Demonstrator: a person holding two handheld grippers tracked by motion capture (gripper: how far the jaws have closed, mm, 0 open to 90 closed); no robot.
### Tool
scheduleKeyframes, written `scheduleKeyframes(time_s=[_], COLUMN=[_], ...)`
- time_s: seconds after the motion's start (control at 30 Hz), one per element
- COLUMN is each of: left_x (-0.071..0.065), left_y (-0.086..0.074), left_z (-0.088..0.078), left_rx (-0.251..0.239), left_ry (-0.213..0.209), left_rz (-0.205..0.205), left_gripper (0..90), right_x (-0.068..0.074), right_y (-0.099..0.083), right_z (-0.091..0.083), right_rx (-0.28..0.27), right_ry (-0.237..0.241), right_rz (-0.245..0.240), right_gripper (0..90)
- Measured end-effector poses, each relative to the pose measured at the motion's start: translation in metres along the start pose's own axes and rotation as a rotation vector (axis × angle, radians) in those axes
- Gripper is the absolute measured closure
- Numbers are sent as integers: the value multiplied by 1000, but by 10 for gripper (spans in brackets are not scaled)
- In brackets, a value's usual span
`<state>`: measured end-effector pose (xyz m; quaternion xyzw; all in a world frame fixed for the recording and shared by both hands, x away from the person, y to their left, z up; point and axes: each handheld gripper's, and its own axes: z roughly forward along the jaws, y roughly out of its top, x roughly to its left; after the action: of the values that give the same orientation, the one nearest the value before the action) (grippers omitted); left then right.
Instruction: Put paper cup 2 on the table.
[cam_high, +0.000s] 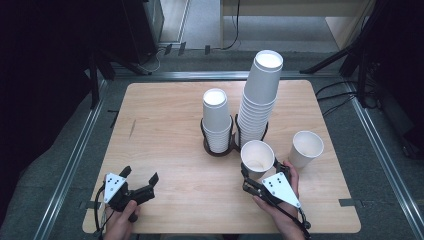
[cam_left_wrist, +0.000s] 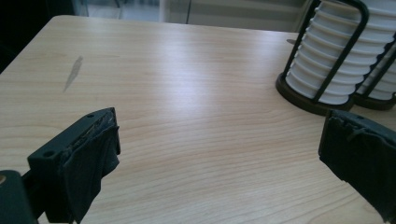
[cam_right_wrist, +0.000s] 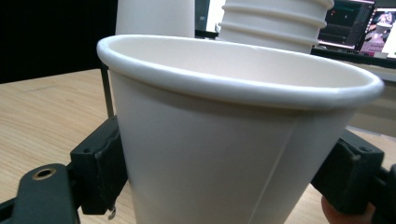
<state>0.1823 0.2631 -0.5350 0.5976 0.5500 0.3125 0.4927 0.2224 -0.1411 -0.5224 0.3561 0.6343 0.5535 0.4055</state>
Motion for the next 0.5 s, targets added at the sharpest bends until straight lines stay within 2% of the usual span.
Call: scheduleKeyframes(time_s=[0.2, 0.5], left_x=[6, 11], left_y=[-1, -3], left_z=[-4, -6], left_rx=[-8, -13], left_ry=[15, 18], left_rz=[-3, -4], left_gripper=[0, 0], right_x=[-1, 3], right_y=[-5, -8], right_z=[2, 6], right_rx=[24, 57], right_ry=[-7, 20], right_rz=[9, -6], right_gripper=[158, 157])
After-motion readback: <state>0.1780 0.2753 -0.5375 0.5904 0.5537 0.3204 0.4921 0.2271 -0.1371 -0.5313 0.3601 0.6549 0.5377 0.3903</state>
